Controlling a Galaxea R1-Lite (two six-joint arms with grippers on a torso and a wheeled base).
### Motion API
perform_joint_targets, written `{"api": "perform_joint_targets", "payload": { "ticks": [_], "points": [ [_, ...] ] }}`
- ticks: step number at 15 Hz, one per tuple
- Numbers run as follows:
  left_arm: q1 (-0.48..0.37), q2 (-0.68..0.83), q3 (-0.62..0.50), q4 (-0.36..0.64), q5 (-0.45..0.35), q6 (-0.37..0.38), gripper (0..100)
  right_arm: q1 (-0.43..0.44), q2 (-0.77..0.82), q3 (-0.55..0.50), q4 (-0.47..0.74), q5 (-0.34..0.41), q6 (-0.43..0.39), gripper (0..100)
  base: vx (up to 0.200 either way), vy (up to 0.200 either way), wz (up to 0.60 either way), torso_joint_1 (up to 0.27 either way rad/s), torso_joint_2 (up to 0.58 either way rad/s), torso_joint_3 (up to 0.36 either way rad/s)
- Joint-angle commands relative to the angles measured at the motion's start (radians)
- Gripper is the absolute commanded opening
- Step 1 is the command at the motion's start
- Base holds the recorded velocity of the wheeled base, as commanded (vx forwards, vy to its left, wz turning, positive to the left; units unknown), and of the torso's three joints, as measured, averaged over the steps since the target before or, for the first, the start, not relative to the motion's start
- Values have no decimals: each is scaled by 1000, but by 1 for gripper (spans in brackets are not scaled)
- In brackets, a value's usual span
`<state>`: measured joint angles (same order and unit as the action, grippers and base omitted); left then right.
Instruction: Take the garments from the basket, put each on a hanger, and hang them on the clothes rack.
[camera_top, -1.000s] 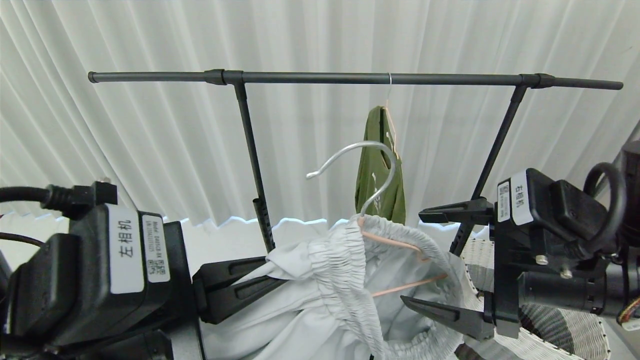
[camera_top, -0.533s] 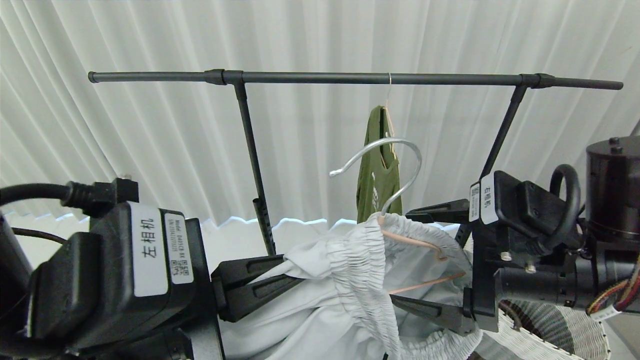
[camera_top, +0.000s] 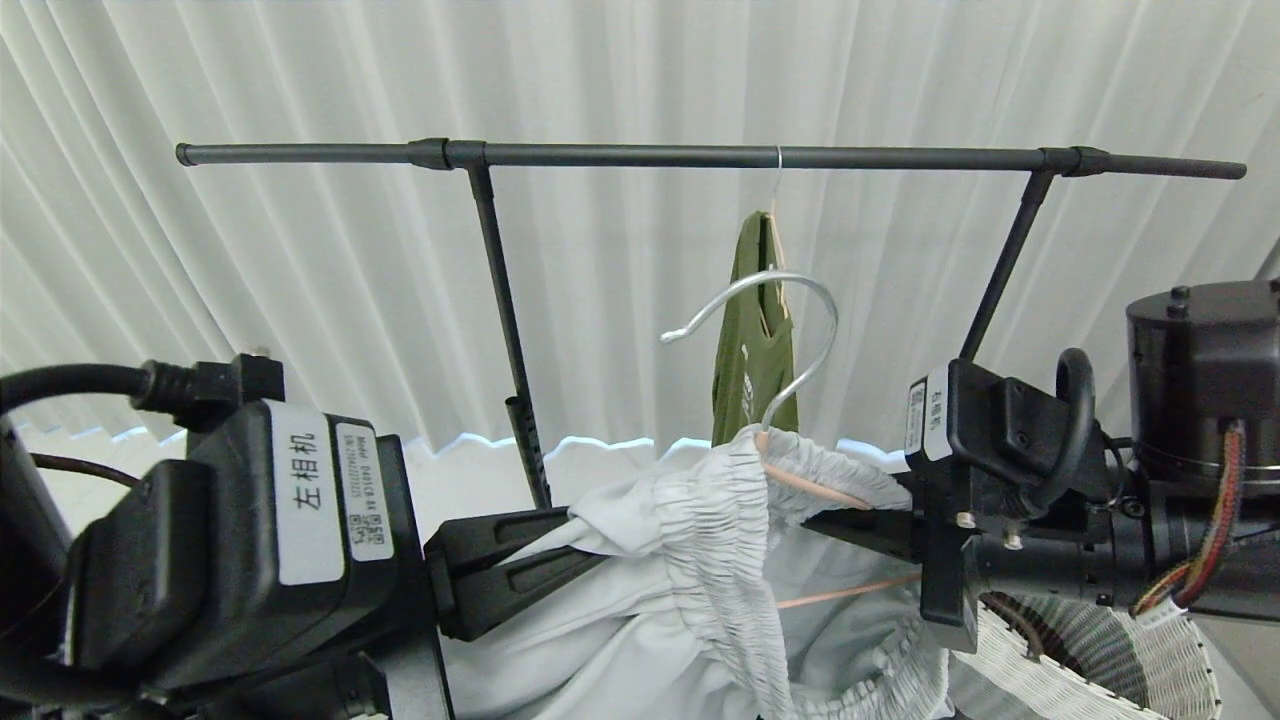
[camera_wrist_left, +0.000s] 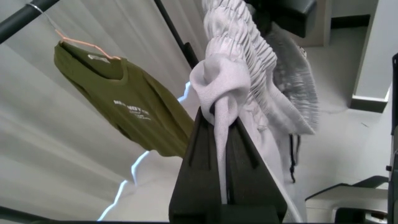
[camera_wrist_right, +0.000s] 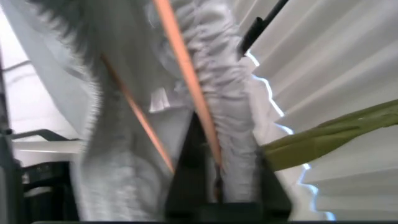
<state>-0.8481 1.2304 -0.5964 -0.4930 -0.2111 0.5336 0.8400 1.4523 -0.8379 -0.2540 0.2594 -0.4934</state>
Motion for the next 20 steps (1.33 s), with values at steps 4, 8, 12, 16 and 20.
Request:
{"api": "perform_joint_targets", "payload": {
  "ticks": [4, 8, 12, 16, 20],
  "points": [
    [0, 4, 9, -1, 1, 26, 0, -44, 14, 2, -63, 0, -48, 0, 0, 0, 0, 0, 0, 0],
    [1, 9, 15, -1, 4, 28, 100, -44, 3, 0, -125, 1, -136, 0, 0, 0, 0, 0, 0, 0],
    [6, 0, 18, -1, 12, 20, 100, -50, -36, 5, -131, 0, -197, 0, 0, 0, 0, 0, 0, 0],
    [53, -80, 61, -7, 13, 17, 100, -148, -55, 11, -116, -6, -221, 0, 0, 0, 0, 0, 0, 0],
    [156, -138, 187, -7, 96, 25, 100, -190, -72, -3, -80, -26, -217, 0, 0, 0, 0, 0, 0, 0]
  ]
}}
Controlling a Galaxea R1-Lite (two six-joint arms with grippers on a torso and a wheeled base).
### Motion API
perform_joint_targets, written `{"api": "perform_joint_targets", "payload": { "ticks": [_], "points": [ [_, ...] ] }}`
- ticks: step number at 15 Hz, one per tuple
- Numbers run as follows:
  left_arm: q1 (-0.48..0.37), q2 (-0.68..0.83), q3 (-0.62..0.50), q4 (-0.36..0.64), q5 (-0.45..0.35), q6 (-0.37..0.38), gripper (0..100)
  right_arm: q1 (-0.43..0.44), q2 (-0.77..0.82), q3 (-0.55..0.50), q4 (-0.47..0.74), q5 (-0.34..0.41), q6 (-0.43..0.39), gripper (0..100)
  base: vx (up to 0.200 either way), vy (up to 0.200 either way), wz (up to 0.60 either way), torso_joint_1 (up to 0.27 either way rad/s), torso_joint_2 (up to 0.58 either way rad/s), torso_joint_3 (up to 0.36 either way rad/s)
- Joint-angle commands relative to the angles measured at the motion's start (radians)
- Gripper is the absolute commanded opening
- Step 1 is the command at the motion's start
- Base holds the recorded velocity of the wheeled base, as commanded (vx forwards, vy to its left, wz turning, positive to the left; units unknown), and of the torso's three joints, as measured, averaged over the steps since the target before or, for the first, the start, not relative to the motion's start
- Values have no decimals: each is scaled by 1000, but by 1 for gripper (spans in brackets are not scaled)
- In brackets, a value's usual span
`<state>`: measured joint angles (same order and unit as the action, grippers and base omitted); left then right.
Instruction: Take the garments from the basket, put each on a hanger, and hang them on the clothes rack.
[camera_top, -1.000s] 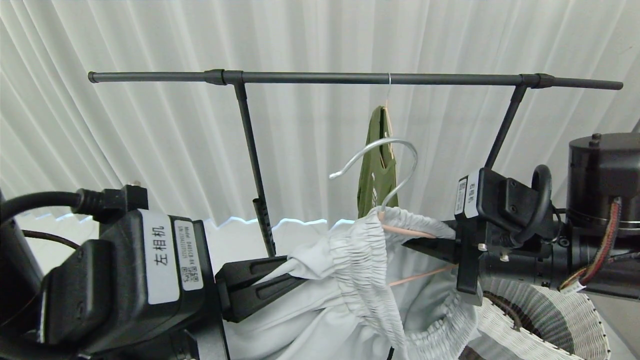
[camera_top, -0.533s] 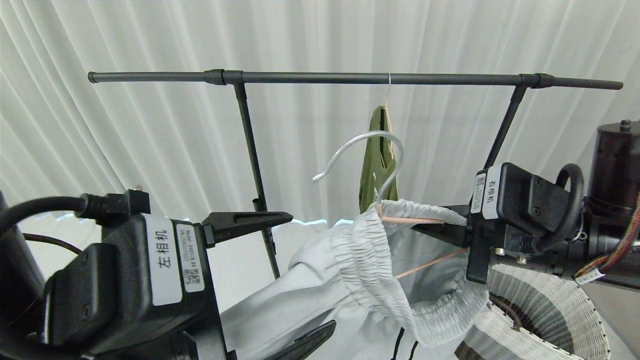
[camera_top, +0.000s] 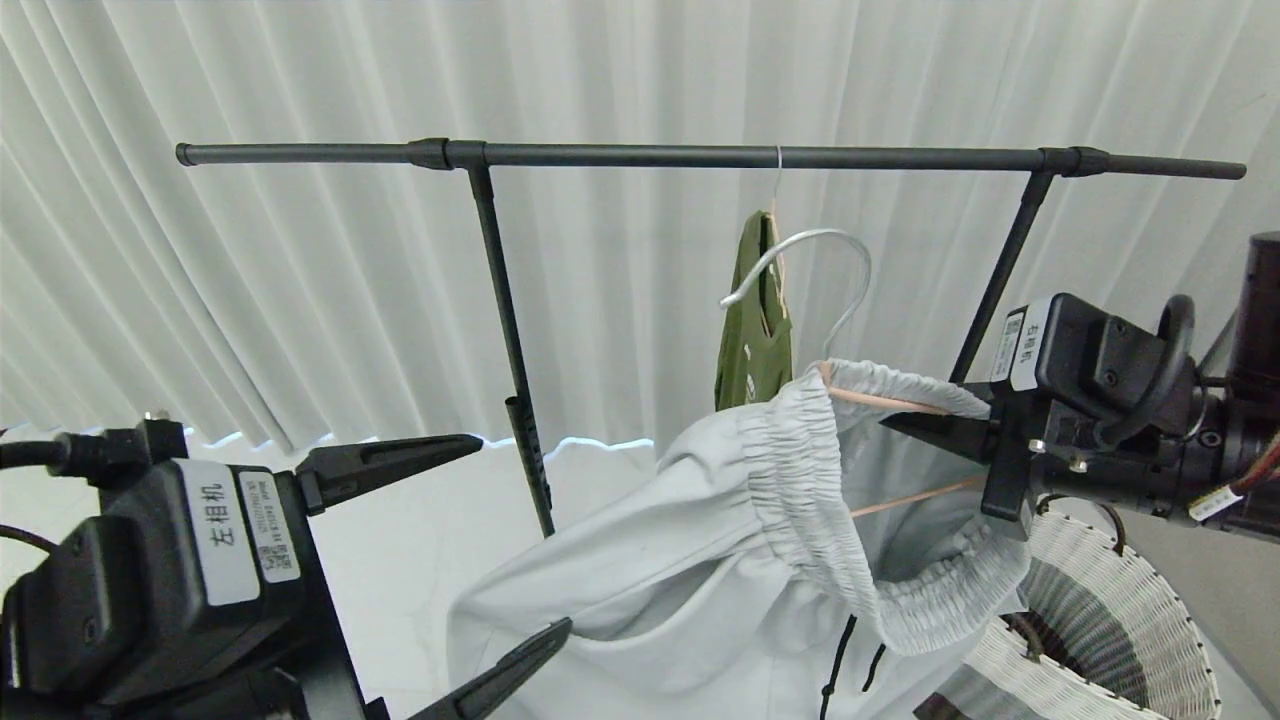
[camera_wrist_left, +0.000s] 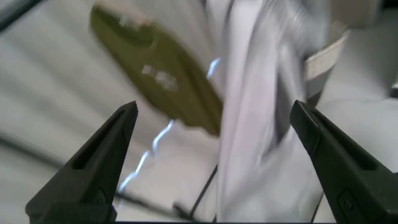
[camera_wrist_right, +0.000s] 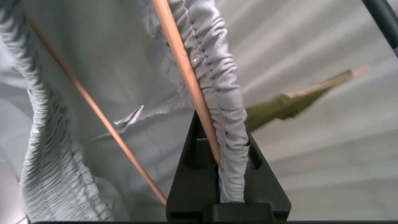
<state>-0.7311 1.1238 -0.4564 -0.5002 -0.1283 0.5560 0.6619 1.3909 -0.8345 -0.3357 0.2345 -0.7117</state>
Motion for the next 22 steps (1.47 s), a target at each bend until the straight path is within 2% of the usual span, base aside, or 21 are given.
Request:
{"api": "perform_joint_targets", "payload": {
  "ticks": [1, 3, 5, 8, 10, 13, 14, 18, 22],
  "points": [
    [59, -32, 76, 0, 21, 2, 100, -16, -12, -12, 3, -17, 5, 0, 0, 0, 0, 0, 0, 0],
    [108, -24, 142, 0, 21, 5, 100, -33, -12, -35, 18, -38, 6, 0, 0, 0, 0, 0, 0, 0],
    [119, -7, 176, 0, 22, -2, 100, -35, -10, -63, 34, -37, 17, 0, 0, 0, 0, 0, 0, 0],
    [168, 63, 151, 0, 21, -24, 100, -28, -21, -61, 34, -32, 28, 0, 0, 0, 0, 0, 0, 0],
    [173, 102, 133, 0, 21, -65, 100, -16, -24, -61, 34, -34, 28, 0, 0, 0, 0, 0, 0, 0],
    [182, 139, 108, 0, 21, -70, 100, -15, -35, -61, 34, -32, 28, 0, 0, 0, 0, 0, 0, 0],
    [182, 143, 107, 0, 21, -70, 0, -15, -36, -61, 35, -32, 28, 0, 0, 0, 0, 0, 0, 0],
    [222, 156, 105, 0, 21, -68, 0, -16, -42, -60, 35, -34, 29, 0, 0, 0, 0, 0, 0, 0],
    [392, 137, 111, -1, 21, -67, 0, -33, -42, -57, 37, -38, 29, 0, 0, 0, 0, 0, 0, 0]
  ]
}}
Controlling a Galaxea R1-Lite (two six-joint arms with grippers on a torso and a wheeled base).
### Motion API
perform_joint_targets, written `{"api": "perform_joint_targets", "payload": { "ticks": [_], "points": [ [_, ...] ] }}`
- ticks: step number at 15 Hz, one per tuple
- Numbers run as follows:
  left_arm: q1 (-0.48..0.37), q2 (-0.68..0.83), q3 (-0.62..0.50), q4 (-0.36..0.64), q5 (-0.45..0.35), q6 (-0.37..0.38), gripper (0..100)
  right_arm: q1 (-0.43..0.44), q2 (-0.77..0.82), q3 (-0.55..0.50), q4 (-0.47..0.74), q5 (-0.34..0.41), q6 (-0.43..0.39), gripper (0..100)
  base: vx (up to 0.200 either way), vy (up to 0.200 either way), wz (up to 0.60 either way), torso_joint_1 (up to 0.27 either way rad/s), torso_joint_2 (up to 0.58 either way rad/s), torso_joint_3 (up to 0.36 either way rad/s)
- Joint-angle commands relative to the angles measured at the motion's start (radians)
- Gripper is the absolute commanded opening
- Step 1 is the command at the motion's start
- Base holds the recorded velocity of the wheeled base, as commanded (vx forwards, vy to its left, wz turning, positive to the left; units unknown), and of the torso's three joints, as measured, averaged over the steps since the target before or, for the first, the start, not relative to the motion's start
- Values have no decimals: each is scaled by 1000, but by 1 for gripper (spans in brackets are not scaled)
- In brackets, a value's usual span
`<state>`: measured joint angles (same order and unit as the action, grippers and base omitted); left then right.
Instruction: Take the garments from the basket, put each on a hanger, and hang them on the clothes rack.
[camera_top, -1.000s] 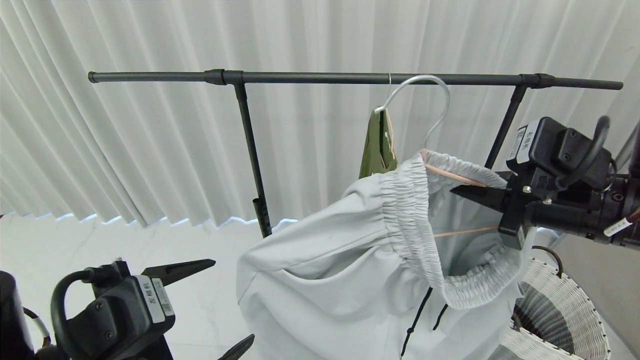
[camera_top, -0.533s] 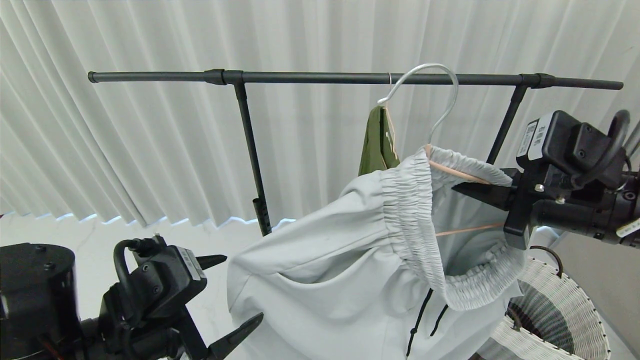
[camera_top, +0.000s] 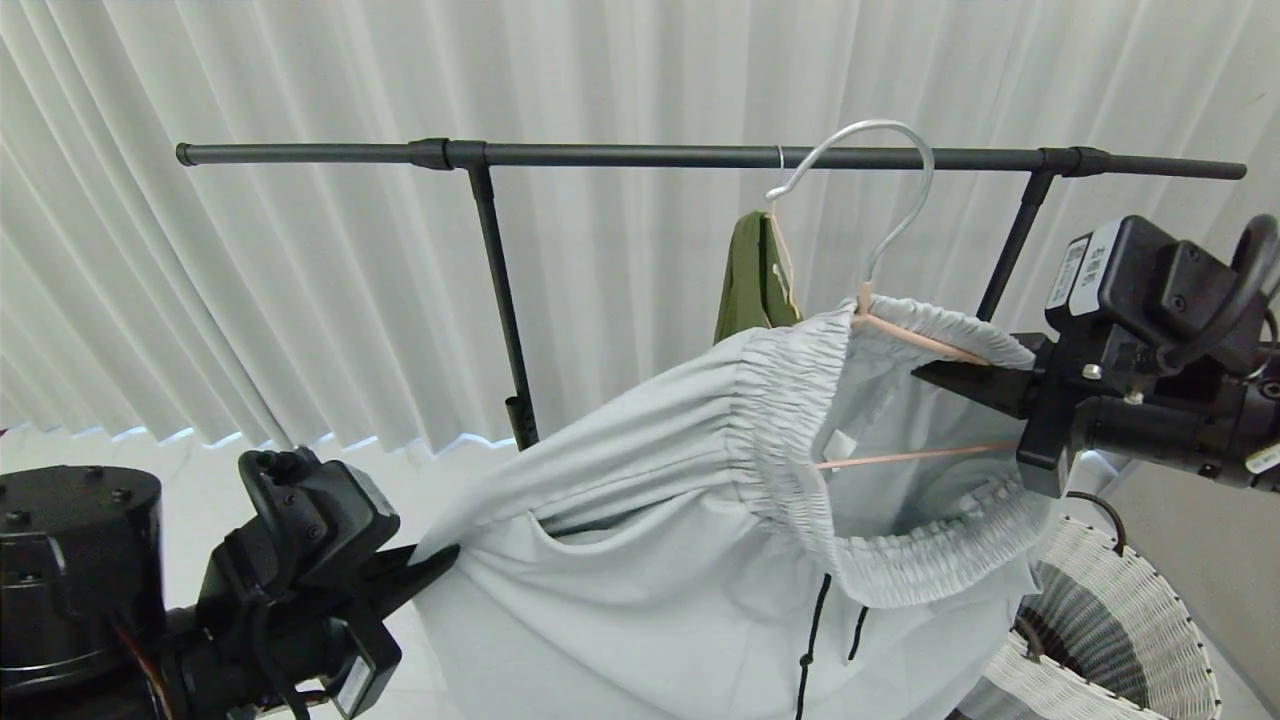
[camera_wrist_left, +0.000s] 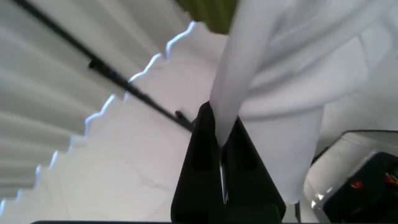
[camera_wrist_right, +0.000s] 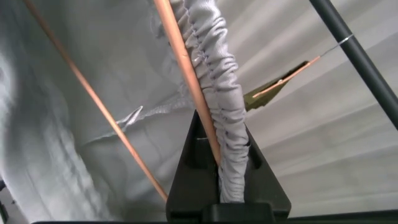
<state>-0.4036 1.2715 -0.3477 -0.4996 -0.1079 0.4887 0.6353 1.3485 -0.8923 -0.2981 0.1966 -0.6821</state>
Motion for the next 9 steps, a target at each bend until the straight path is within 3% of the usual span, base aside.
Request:
{"api": "perform_joint_targets", "payload": {
  "ticks": [1, 3, 9],
  "points": [
    [117, -17, 4, -1, 0, 1, 0, -11, 0, 1, 2, -2, 0, 0, 0, 0, 0, 0, 0, 0],
    [200, -40, 13, -1, 0, 1, 0, -13, -3, -2, 22, -2, 0, 0, 0, 0, 0, 0, 0, 0],
    [203, -107, 64, -1, -4, 5, 0, -11, -6, -2, 24, -3, 0, 0, 0, 0, 0, 0, 0, 0]
  ]
}}
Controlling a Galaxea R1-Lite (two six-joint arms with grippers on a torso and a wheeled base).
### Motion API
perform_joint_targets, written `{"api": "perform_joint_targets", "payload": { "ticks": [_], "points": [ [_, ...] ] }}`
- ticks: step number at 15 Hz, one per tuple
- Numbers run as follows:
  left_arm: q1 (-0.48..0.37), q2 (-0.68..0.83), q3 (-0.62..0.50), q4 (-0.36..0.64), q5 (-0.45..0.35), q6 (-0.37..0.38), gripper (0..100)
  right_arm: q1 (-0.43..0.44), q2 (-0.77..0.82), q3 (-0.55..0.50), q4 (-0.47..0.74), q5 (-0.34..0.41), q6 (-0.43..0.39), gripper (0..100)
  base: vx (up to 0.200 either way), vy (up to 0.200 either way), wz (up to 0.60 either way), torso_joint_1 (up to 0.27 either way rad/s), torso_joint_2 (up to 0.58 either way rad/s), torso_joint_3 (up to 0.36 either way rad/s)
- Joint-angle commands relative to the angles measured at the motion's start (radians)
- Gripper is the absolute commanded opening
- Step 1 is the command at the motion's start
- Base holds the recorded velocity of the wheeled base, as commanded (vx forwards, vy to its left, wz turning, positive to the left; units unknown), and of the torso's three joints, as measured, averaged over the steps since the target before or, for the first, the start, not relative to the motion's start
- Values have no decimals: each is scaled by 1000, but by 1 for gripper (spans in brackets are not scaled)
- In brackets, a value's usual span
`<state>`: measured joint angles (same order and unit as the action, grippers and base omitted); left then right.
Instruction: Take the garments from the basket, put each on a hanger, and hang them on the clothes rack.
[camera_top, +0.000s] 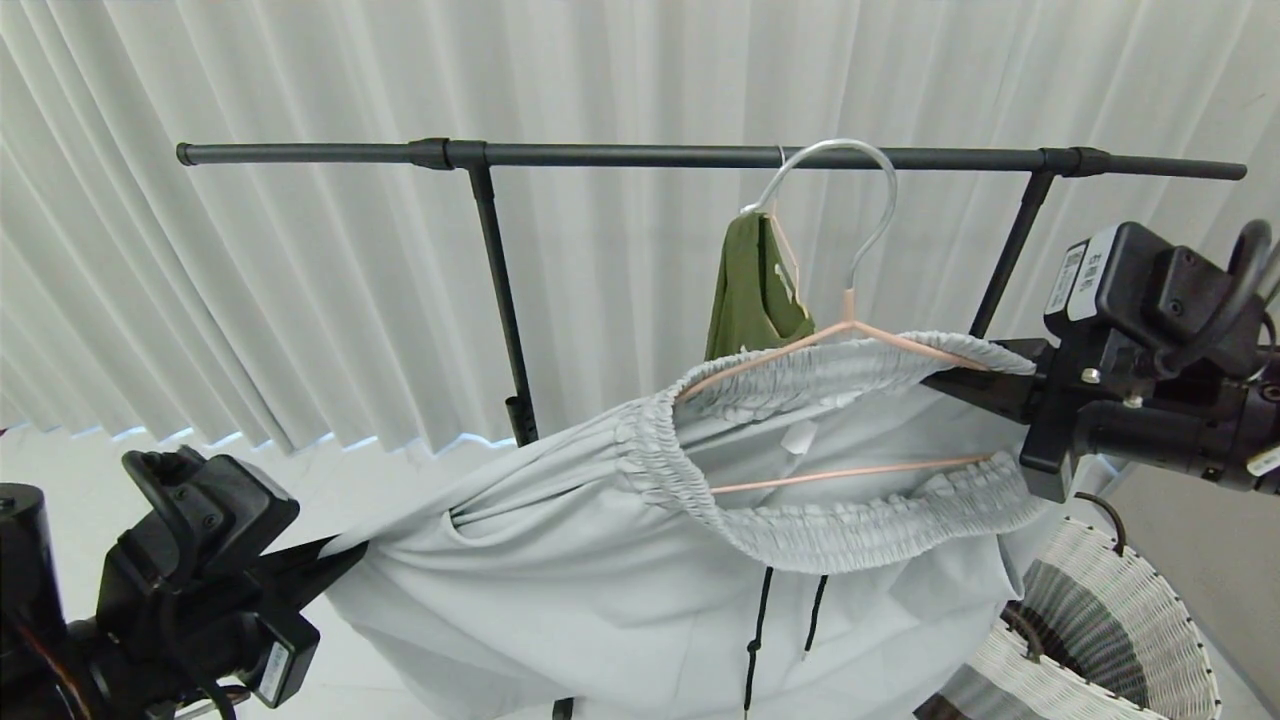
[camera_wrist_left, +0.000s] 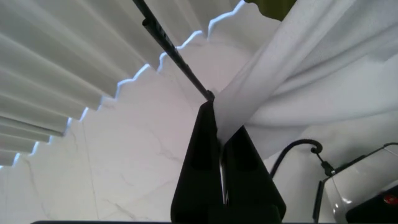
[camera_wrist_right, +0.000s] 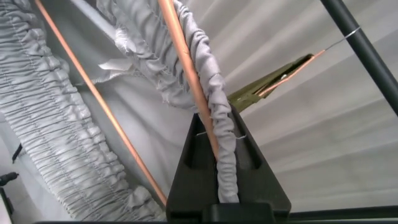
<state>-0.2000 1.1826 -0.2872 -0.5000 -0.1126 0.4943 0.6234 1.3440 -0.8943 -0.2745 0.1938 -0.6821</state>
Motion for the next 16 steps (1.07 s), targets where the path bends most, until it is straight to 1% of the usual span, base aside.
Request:
{"api": "perform_joint_targets", "payload": {
  "ticks": [1, 2, 5, 8, 10, 12, 14, 16],
  "points": [
    [-4, -29, 0, -2, 1, 0, 0, 1, -2, 0, 0, -1, 0, 0, 0, 0, 0, 0, 0, 0],
    [-4, -38, 0, 0, -1, -2, 100, 1, -2, 0, 0, -1, 0, 0, 0, 0, 0, 0, 0, 0],
    [-4, -66, 2, 0, -1, 1, 100, 1, -2, 0, 0, -22, 0, 0, 0, 0, 0, 0, 0, 0],
    [-4, -87, -3, -2, -1, 1, 100, -1, -3, 0, 18, -88, 4, 0, 0, 0, 0, 0, 0, 0],
    [-4, -116, -4, 0, -1, -2, 100, 1, -3, 0, 41, -142, 42, 0, 0, 0, 0, 0, 0, 0],
    [-1, -149, -4, 0, 1, 0, 100, 1, 3, -2, 38, -152, 81, 0, 0, 0, 0, 0, 0, 0],
    [1, -156, -6, 0, 2, 1, 100, 1, 3, -3, 35, -154, 90, 0, 0, 0, 0, 0, 0, 0],
    [1, -162, -16, -2, 2, 18, 100, -1, 3, -2, 35, -154, 93, 0, 0, 0, 0, 0, 0, 0]
  ]
}}
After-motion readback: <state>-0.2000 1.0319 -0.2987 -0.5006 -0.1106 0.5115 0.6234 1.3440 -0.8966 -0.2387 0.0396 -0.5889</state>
